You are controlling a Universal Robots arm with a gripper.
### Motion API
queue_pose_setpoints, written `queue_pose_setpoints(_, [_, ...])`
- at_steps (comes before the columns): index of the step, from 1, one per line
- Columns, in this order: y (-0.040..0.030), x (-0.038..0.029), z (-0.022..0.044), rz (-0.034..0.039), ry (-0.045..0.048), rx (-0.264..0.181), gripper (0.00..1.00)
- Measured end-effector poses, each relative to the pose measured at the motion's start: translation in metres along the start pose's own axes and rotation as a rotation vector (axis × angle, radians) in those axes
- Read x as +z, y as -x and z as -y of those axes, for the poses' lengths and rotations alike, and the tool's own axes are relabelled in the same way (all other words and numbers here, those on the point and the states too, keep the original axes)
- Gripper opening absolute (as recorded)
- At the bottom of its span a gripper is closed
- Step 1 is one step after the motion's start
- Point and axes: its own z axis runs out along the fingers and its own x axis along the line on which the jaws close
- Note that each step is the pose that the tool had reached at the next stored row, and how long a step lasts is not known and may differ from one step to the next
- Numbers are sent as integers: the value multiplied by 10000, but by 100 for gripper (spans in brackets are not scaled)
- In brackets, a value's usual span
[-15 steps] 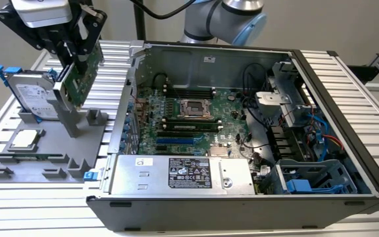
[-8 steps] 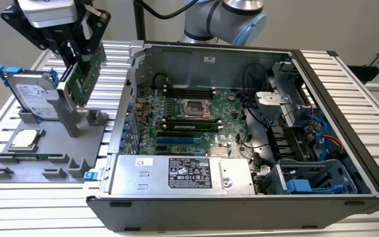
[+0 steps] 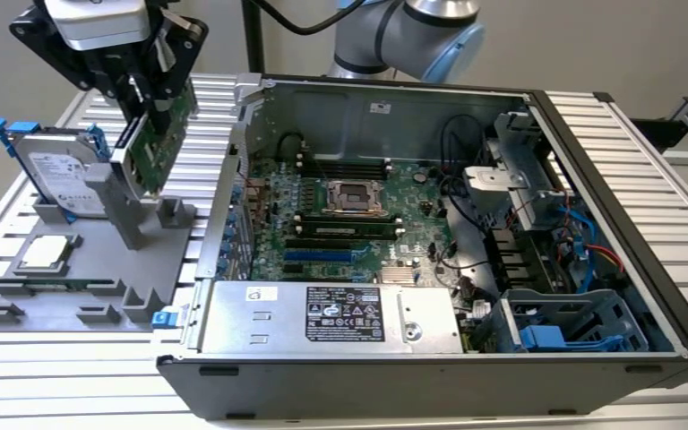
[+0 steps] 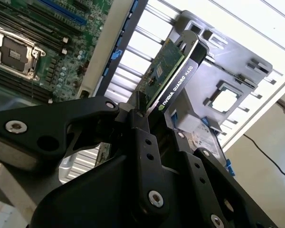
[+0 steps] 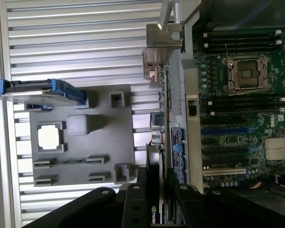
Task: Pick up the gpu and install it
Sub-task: 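Pick up the gpu and move the gpu toward the slot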
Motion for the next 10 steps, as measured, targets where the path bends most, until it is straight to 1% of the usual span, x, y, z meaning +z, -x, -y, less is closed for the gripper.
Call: queue_pose_setpoints(10, [59,1,-9,1,0,12,0])
